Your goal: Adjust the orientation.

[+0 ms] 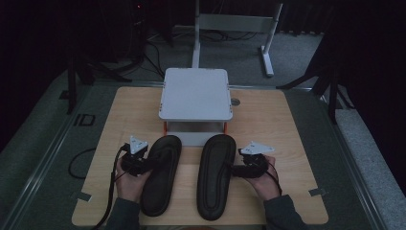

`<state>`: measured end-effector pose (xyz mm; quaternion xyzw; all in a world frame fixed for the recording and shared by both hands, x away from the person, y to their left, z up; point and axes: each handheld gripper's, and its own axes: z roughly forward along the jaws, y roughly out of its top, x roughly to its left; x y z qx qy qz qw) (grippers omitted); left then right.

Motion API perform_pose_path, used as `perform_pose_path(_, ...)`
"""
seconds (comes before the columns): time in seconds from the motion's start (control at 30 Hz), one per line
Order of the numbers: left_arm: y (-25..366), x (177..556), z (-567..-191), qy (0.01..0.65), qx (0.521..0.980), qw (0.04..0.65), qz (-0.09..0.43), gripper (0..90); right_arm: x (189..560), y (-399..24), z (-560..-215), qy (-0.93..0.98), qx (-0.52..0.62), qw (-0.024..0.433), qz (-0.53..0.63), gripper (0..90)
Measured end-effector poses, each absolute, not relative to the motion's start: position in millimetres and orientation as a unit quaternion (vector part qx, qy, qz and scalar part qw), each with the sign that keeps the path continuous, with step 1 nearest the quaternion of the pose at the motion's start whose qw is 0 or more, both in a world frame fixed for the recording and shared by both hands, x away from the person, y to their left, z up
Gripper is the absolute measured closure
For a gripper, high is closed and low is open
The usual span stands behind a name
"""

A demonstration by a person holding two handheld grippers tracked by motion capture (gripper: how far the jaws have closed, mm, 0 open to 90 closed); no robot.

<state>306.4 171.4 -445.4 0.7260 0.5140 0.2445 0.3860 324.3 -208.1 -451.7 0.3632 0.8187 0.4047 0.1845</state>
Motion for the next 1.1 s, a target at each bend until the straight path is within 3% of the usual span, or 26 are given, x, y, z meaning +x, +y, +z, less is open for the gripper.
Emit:
perform_pose_path(0.43, 171.7, 306.8, -446.0, 0.516, 0.726, 0.384, 0.244, 42.6, 317.0, -258.6, -476.4, 0.820, 0.420, 0.215, 0.325, 32.3)
perform_pose_path(0.87, 175.3, 304.8, -446.9, 0.517, 0.726, 0.380, 0.246, 42.6, 301.1, -305.7, -432.9, 0.749, 0.485, 0.299, 0.340, 33.1)
perform_pose_path(1.1, 175.4, 300.0, -448.5, 0.514, 0.731, 0.376, 0.247, 42.7, 294.9, -299.5, -431.3, 0.766, 0.458, 0.272, 0.362, 34.0)
